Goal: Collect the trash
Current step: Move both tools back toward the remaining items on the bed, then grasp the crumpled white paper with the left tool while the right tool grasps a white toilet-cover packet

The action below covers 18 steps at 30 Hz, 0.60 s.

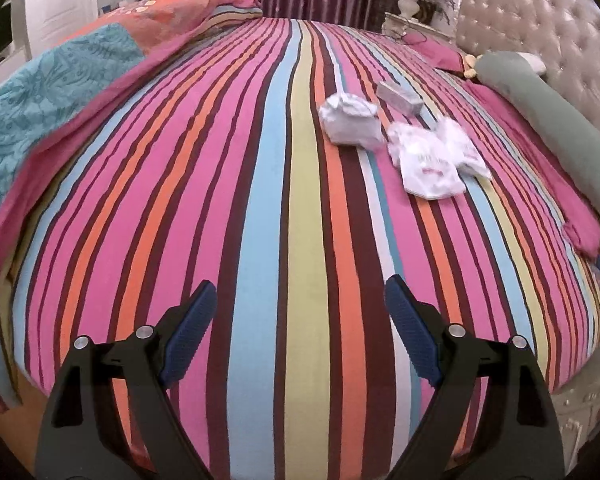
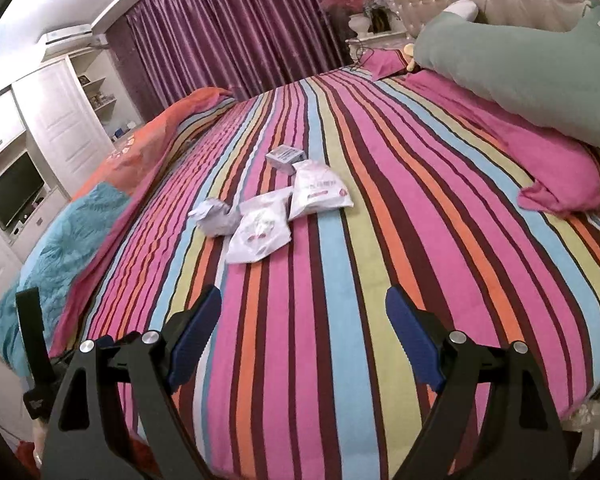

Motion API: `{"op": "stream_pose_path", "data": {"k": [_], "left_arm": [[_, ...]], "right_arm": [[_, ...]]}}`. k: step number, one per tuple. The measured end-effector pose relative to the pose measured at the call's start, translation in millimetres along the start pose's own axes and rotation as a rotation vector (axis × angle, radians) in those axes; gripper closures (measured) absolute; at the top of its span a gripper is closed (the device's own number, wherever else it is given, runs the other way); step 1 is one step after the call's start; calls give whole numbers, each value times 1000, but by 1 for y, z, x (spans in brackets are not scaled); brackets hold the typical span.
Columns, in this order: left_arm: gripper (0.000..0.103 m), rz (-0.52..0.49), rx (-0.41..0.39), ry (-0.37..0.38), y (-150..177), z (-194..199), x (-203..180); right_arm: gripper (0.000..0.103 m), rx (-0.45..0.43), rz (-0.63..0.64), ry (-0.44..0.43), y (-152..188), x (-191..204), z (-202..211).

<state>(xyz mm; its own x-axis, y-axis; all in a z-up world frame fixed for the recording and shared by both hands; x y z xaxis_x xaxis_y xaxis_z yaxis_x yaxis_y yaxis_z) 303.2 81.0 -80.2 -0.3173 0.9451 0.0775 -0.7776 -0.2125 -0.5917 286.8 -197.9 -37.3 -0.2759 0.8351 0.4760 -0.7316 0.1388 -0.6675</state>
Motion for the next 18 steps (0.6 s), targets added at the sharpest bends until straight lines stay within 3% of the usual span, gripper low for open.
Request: {"op": "stream_pose_path", "data": {"k": [6,18], "left_arm": [[19,-21,-6,-6,-31,-20,-13],[19,4,6,58,-87,-69,-33]], "right_arm": [[23,27,16,2,-19,-4,-26],[23,102,28,28,-46,-16,-88]]}}
Point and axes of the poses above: each gripper's, at about its wrist camera, not at the fingertips, and z roughly against the way its jaws point, x to its left, y to its underside, the point moved 7 cm from there along -z, roughly the way its jaws point, and after that the axes turned 12 degrees about -y, right-handed, at the moved point
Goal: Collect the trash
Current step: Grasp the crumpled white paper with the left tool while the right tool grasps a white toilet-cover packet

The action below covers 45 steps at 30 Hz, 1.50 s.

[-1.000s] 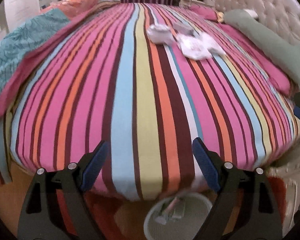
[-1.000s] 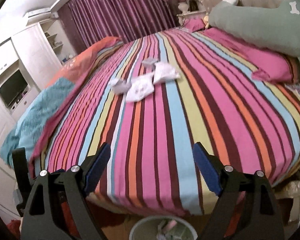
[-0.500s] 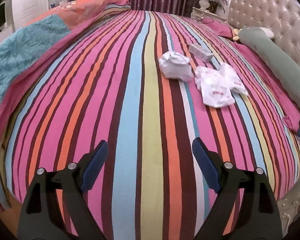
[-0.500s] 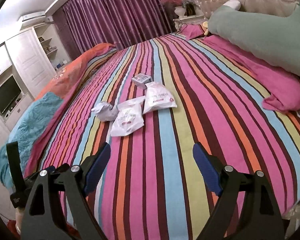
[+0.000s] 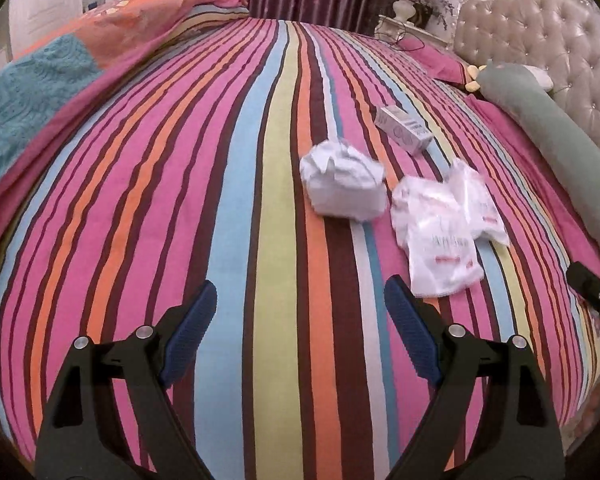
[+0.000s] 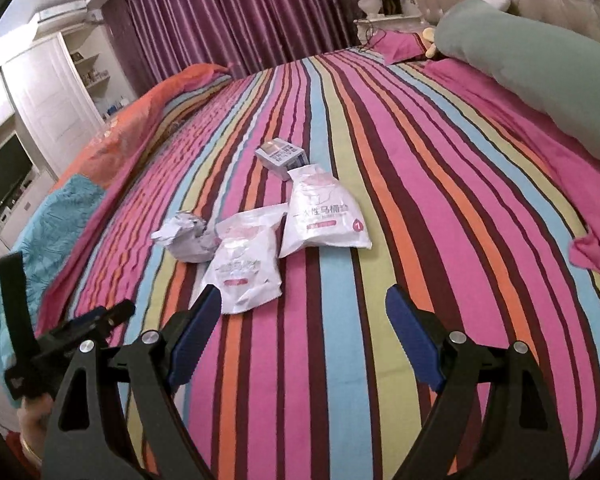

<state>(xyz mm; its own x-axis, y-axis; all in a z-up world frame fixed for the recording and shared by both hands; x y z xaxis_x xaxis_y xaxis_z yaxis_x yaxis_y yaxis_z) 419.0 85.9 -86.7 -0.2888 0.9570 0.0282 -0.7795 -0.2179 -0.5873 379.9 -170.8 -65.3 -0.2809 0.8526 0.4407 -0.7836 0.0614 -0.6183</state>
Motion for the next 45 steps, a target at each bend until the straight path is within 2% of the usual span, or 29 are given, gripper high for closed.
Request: {"op": "stream_pose_path", "data": {"k": [9,17,20,30,36,40,45], "left_arm": [[19,2,25,26,-35,-36,-16],[19,-26,37,47,-62,-56,-34],[19,-27,53,53,-65,-64,-39],[19,-37,80,73,-75,-88,-52],[19,-43,109,100,-78,-101,-63],[19,-79,119,67,-79,-112,-71],[20,-61,113,32,-83,-125,-67]], "right_arm": [[23,57,-22,62,-26,-25,-47],[23,103,11,98,-51,-30,-81],[20,121,-5,86,-55,-32,-93],[20,187,-36,128,-56,-44,-123],[20,236,-71,119,-54,-53,-141],[20,240,-62,128,-54,-55,-145],[21,247,-29,145,-54,-53,-150]]}}
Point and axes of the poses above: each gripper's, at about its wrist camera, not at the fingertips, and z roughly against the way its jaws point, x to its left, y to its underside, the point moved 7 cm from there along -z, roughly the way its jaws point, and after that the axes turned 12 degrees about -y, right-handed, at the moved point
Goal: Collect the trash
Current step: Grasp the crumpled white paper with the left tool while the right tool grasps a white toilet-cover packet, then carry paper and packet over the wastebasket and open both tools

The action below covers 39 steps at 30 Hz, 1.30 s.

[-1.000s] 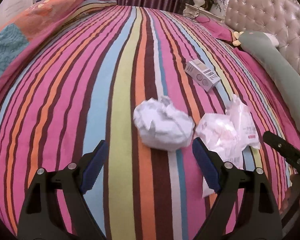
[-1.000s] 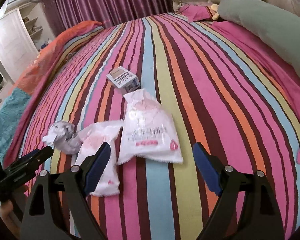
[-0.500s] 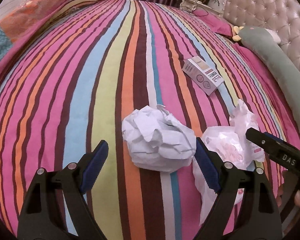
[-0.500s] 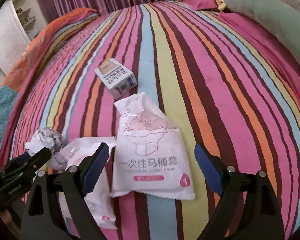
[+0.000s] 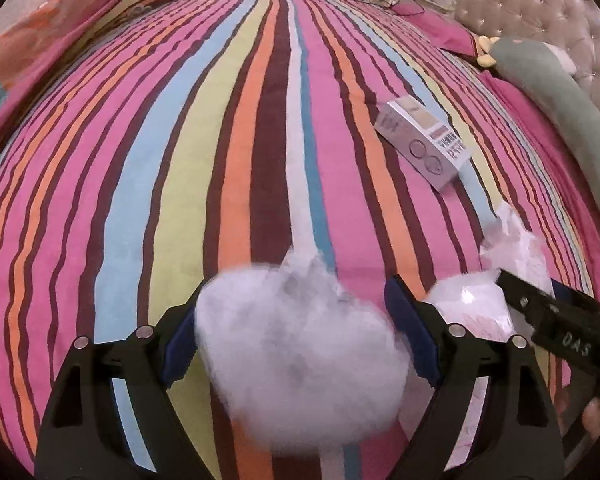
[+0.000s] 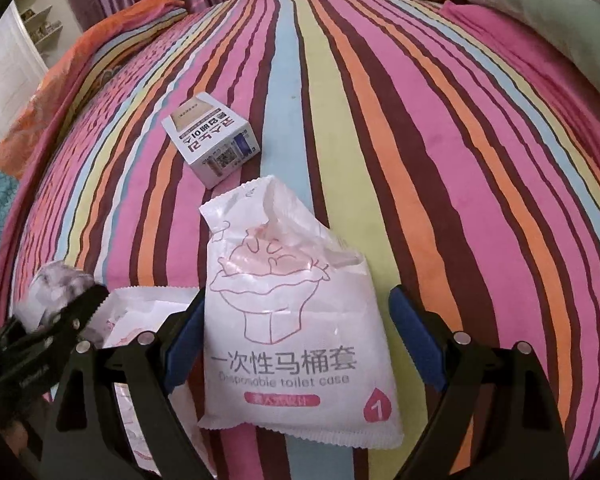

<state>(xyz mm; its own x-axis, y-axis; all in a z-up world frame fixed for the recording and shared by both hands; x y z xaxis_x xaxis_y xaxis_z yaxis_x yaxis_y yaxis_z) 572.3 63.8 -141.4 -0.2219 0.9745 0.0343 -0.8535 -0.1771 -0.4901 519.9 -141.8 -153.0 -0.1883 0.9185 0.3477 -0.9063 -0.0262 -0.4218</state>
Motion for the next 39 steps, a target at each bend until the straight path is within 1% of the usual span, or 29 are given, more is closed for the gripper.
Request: {"op": "stream_pose_path", "data": {"k": [1,2,3,5,8,12,15,19,24,27,33,35,39], "left_arm": [[24,1,-3,-7,0,-1,1],[34,0,-2,-26,1,-2,3],[38,1,-8,-38,2,-1,5],[41,7,-13,-34,3,0,10],[42,25,-13,-18,8,6,16],[42,61,-14,6,19,21,25],[42,61,-40,7,30,41,31],[42,56,-63,18,49,69,36],[42,50,-85,35,85,107,43],[42,59,-80,53,110,125,47],[42,41,-68,69,173,158,50],[42,36,-67,84,195,169,51],[42,16,-72,88,233,187,53]], "right_arm": [[21,-1,0,-1,0,0,0],[22,-5,-2,-4,1,0,1],[24,-7,-2,-4,2,-1,2],[34,-16,0,2,4,-2,4],[37,-28,-31,-13,7,-6,10],[37,-54,-51,-25,18,-12,31],[37,-75,-45,-9,28,-14,50],[37,-93,-58,-18,47,-16,79],[37,-120,-35,-14,76,-7,115],[37,-128,-40,-43,99,-1,131],[37,-146,-52,-110,157,14,163],[37,-148,-51,-129,171,21,170],[37,-148,-39,-154,198,33,183]]}}
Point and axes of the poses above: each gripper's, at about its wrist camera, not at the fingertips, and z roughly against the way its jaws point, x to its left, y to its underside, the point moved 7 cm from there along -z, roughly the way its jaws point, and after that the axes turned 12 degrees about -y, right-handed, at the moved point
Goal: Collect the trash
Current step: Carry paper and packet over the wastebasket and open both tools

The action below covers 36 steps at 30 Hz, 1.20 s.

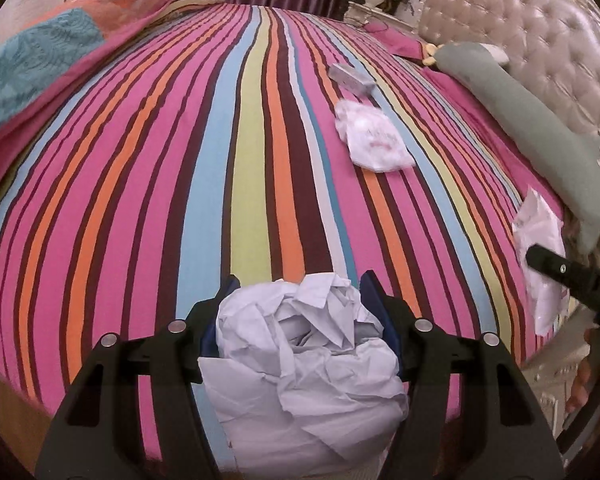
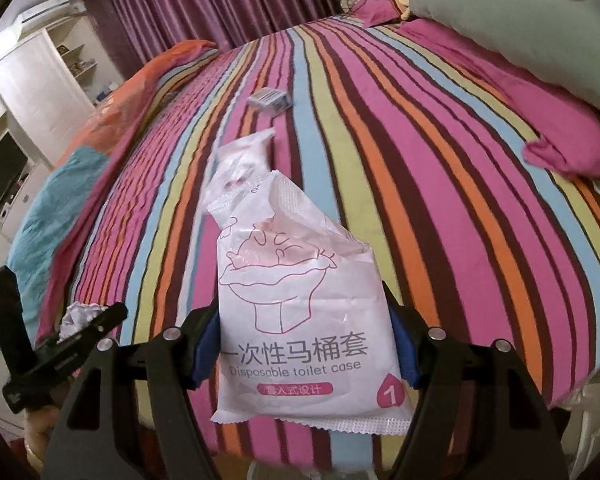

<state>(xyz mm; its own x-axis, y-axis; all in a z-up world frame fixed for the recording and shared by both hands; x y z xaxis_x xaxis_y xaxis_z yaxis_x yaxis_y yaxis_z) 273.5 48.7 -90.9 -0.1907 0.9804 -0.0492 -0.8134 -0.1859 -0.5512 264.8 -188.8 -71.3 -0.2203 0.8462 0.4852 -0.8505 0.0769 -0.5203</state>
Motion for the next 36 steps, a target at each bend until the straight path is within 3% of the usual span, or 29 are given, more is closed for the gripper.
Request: {"op": "stream_pose_path", "data": {"k": [9,18,28,36], "left_arm": [[42,-70,23,25,88,42,-3],[42,-164,137,47,177,51,-19],[42,-214,245,58,223,40,-34],[42,-228,373,21,245,18,-36]], "right_arm": [[37,29,40,-51,67,34,28],[37,82,20,-61,130,41,41],[37,235,-34,-35,203,34,18],[37,357,-95,-2,236,15,-2]]}}
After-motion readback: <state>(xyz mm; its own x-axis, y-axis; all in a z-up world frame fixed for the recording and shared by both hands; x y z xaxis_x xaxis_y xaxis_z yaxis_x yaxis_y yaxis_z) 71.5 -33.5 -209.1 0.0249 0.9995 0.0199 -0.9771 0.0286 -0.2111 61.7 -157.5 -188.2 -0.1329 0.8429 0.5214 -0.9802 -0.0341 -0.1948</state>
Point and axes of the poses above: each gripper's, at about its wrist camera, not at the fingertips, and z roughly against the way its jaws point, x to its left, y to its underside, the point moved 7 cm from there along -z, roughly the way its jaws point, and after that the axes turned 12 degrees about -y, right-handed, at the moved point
